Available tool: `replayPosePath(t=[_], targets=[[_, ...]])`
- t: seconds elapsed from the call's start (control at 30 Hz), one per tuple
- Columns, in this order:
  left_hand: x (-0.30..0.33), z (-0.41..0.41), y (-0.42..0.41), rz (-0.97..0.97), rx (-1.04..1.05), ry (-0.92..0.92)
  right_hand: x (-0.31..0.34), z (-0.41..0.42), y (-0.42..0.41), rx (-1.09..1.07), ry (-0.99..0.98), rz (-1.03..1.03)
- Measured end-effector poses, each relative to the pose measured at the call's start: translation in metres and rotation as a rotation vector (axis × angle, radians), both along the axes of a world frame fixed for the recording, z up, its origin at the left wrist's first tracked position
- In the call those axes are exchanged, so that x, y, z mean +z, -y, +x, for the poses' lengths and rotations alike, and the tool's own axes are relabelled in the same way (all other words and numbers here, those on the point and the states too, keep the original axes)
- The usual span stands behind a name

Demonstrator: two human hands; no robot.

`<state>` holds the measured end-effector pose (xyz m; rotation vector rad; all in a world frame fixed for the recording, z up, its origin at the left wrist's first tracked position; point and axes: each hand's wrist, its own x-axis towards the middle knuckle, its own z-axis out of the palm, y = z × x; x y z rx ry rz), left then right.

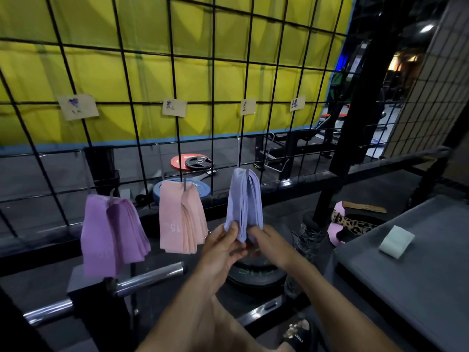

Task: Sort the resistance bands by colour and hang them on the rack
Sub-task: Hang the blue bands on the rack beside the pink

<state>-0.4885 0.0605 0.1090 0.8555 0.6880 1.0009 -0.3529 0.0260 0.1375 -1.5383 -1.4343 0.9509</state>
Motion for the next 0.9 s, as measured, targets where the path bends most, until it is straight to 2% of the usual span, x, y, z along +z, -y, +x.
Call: replayPosePath(t=[0.2, 0.37, 0.5, 0.57, 0.63, 0.77, 0.9], targets=[[0.009, -0.007, 0.007, 0.040, -0.015, -0.156, 0.027, 0.033, 0.007, 0.059, 0.192, 0.015], [0.012, -0.017, 0.015, 0.075, -0.139, -0.386, 0.072, 0.045, 0.011, -0.018, 0.765, -0.052], [0.009, -0.028, 0.022, 0.152, -0.276, -0.516, 0.098, 0.049, 0.003, -0.204, 0.970, 0.173], [0.011, -0.032, 0.022, 0.319, -0.307, -0.550, 0.103, 0.051, -0.008, -0.215, 0.922, 0.363], [0.024, -0.034, 0.022, 0.524, -0.248, -0.538, 0.102, 0.052, -0.021, -0.149, 0.821, 0.488], [0.067, -0.029, 0.010, 0.914, 0.094, -0.562, 0.090, 0.050, -0.039, -0.079, 0.724, 0.649], [0.099, -0.020, -0.010, 1.213, 0.384, -0.703, 0.082, 0.049, -0.041, -0.067, 0.539, 0.666]])
